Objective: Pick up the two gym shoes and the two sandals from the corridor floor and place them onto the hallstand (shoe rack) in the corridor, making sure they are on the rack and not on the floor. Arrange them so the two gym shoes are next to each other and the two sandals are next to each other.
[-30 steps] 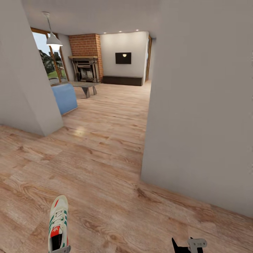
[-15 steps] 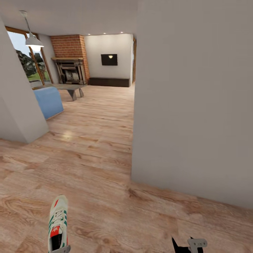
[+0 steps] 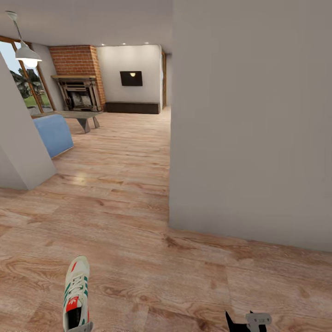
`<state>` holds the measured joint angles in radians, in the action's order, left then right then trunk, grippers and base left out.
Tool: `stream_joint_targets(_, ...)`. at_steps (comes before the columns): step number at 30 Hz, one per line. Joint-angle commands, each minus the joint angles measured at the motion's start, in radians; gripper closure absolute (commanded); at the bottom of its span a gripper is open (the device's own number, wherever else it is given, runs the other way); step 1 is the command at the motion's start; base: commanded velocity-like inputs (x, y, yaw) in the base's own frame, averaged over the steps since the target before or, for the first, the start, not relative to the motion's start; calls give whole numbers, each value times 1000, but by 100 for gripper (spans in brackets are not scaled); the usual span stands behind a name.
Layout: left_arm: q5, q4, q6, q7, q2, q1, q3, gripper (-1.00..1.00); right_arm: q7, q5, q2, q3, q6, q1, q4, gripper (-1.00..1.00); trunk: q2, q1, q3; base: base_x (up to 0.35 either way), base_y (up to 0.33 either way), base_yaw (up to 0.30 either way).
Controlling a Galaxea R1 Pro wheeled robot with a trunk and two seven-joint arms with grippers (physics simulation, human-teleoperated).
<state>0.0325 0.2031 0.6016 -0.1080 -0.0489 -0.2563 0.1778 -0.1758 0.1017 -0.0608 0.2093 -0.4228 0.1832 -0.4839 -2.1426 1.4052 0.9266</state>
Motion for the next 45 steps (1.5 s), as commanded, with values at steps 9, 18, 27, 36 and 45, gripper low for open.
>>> stream_joint_targets(9, 3, -1, 3, -4, 0, 0, -3, 100, -6, 10, 1, 9, -4, 1, 1, -100, 0, -1, 1, -325, 29, -257)
stream_joint_targets(18, 3, 0, 3, -4, 0, -1, -3, 100, -6, 10, 1, 9, -4, 1, 1, -100, 0, -1, 1, -335, 1, -265)
stream_joint_targets(27, 4, 3, 3, -4, 0, 0, -3, 100, -6, 10, 1, 9, -4, 1, 1, -100, 0, -1, 1, -168, 0, -265)
stream_joint_targets(36, 3, 8, 3, -4, 0, -1, -3, 100, -6, 10, 1, 9, -4, 1, 1, -100, 0, -1, 1, -5, -33, -265)
stream_joint_targets(45, 3, 9, 3, -4, 0, -1, -3, 100, -6, 10, 2, 9, -4, 1, 1, -100, 0, -1, 1, 0, -244, -265)
